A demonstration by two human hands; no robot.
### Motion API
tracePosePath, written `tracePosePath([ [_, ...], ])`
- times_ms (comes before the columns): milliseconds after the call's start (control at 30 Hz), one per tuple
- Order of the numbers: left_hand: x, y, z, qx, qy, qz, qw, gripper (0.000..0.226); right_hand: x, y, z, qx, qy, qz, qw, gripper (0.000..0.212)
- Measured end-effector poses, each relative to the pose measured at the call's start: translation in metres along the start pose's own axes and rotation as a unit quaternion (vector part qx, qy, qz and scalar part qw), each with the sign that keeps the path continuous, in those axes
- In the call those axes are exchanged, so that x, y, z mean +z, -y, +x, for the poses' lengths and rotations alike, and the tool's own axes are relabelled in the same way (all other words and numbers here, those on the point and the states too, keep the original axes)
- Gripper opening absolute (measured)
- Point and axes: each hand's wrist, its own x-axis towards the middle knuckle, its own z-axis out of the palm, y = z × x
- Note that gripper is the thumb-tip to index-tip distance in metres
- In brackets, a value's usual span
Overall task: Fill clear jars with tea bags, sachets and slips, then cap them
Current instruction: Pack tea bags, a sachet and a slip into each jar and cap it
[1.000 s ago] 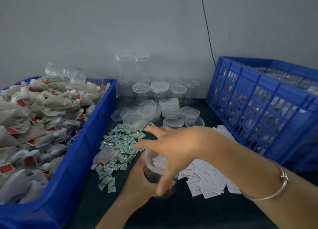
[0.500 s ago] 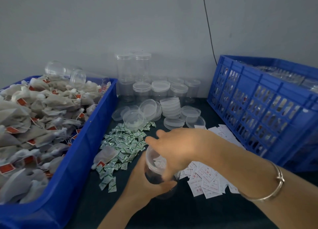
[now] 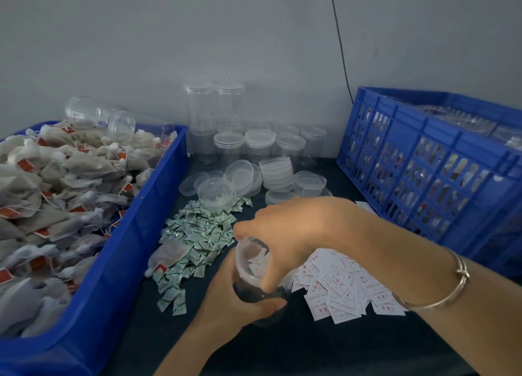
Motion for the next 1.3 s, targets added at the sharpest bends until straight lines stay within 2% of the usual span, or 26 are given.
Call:
tracePosePath([
  [67, -0.002, 0.001, 0.001, -0.002, -0.001, 0.003, 1.000, 0.079, -0.001, -0.002, -0.003, -0.044, -0.017, -0.020, 0.999, 0.069],
  [133, -0.004, 0.002, 0.002, 0.002, 0.002, 0.002, 1.000, 0.076, -0.007, -0.009, -0.012, -0.086, -0.089, -0.038, 0.992, 0.079],
  [200, -0.003, 0.001, 0.002, -0.001, 0.004, 0.009, 1.000, 0.077, -0.015, -0.027, -0.024, -0.083, -0.162, 0.012, 0.983, 0.085],
  [300, -0.003, 0.001, -0.001, 0.007, 0.000, 0.014, 1.000, 0.082, -0.015, -0.061, -0.030, -0.011, -0.218, 0.153, 0.964, 0.078],
  [400, 0.000, 0.002, -0.004, 0.014, -0.004, 0.016, 1.000, 0.084, 0.014, -0.102, -0.012, 0.101, -0.262, 0.212, 0.936, 0.055],
  [467, 0.002, 0.004, -0.005, 0.018, -0.009, 0.005, 1.000, 0.088, 0.042, -0.131, 0.005, 0.179, -0.300, 0.240, 0.906, 0.046],
  [567, 0.008, 0.008, -0.004, 0.027, -0.020, -0.009, 0.999, 0.090, 0.083, -0.171, 0.027, 0.280, -0.352, 0.291, 0.844, 0.047],
  [667, 0.016, 0.011, 0.000, 0.038, -0.041, -0.019, 0.998, 0.086, 0.112, -0.201, 0.044, 0.361, -0.350, 0.321, 0.802, 0.051],
  [767, 0.023, 0.012, 0.011, 0.045, -0.057, -0.019, 0.997, 0.084, 0.128, -0.222, 0.056, 0.406, -0.362, 0.363, 0.756, 0.048],
  [933, 0.031, 0.015, 0.030, 0.051, -0.063, -0.024, 0.996, 0.087, 0.146, -0.244, 0.080, 0.425, -0.407, 0.433, 0.683, 0.030],
  [967, 0.032, 0.015, 0.032, 0.051, -0.061, -0.026, 0.996, 0.088, 0.149, -0.246, 0.085, 0.425, -0.405, 0.443, 0.677, 0.032],
  [1100, 0.033, 0.018, 0.037, 0.056, -0.053, -0.021, 0.997, 0.089, 0.159, -0.252, 0.100, 0.420, -0.383, 0.426, 0.703, 0.050],
  [1200, 0.033, 0.019, 0.039, 0.066, -0.055, -0.009, 0.996, 0.087, 0.165, -0.251, 0.105, 0.410, -0.309, 0.412, 0.753, 0.065],
  [1233, 0.033, 0.020, 0.039, 0.070, -0.054, -0.006, 0.996, 0.087, 0.165, -0.250, 0.106, 0.416, -0.286, 0.403, 0.764, 0.069],
  [1300, 0.033, 0.020, 0.039, 0.072, -0.054, -0.007, 0.996, 0.087, 0.158, -0.243, 0.105, 0.422, -0.291, 0.370, 0.775, 0.066],
])
